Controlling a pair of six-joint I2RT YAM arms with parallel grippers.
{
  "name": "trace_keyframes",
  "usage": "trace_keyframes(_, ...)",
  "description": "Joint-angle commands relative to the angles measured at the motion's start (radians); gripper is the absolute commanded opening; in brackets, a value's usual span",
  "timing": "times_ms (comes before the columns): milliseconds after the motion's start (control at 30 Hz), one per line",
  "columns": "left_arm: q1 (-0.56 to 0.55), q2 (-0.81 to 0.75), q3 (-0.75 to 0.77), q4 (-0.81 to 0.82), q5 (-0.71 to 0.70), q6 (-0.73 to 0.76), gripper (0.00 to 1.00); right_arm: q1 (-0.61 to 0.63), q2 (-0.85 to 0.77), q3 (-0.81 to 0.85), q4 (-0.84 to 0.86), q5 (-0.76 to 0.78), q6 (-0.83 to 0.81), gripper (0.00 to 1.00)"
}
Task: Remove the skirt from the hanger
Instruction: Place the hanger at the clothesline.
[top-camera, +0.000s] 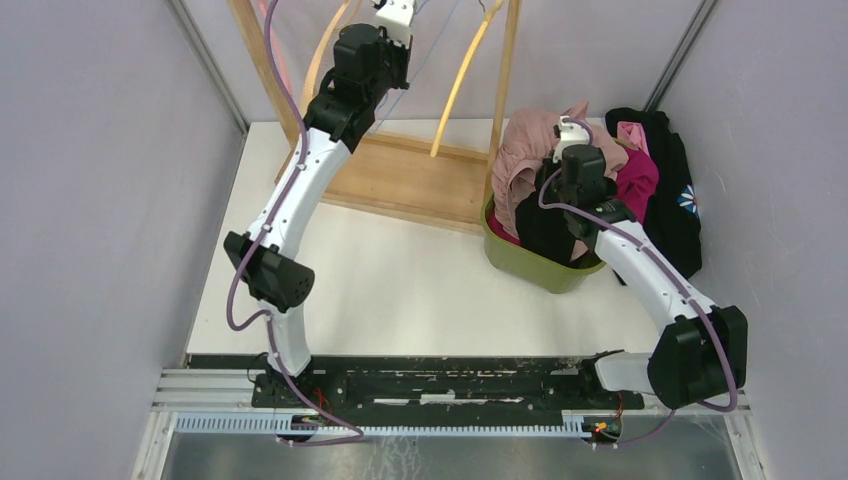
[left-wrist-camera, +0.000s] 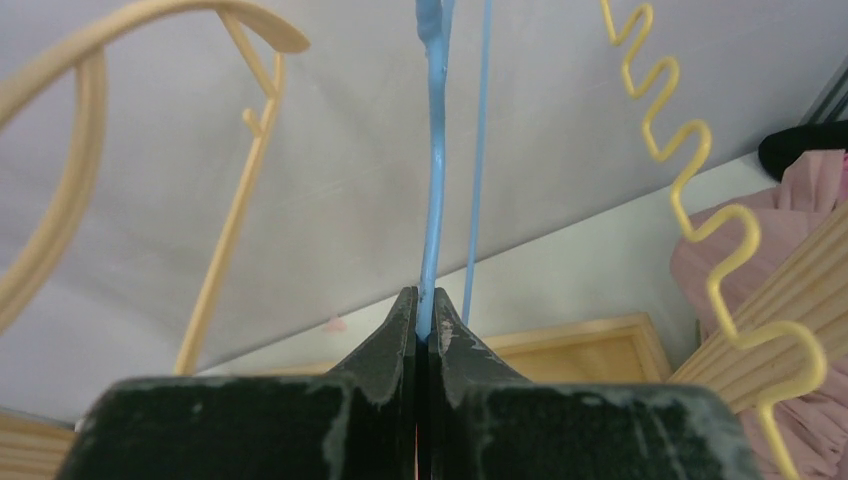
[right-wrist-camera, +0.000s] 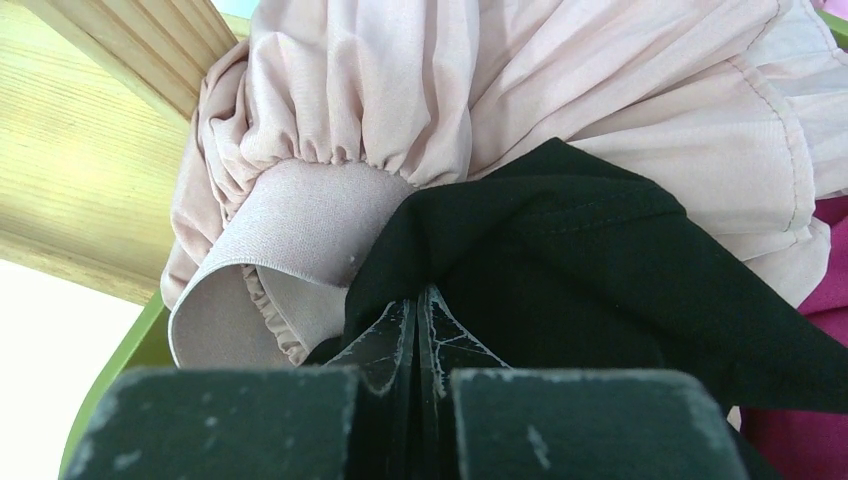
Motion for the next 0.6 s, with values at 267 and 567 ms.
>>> trace_keyframes(267,0.046,-0.189,-0.322,0.077,-0.047,0.013,0.05,-0.001,-0.044,0.016,0.013,-0.001,0.000,0.04)
trace_keyframes(567,0.051,-0.274,-0.291,0.056,0.033,0.057,0.72,-0.001,-0.078,0.036,-0.014,0.010,-0.021,0.50)
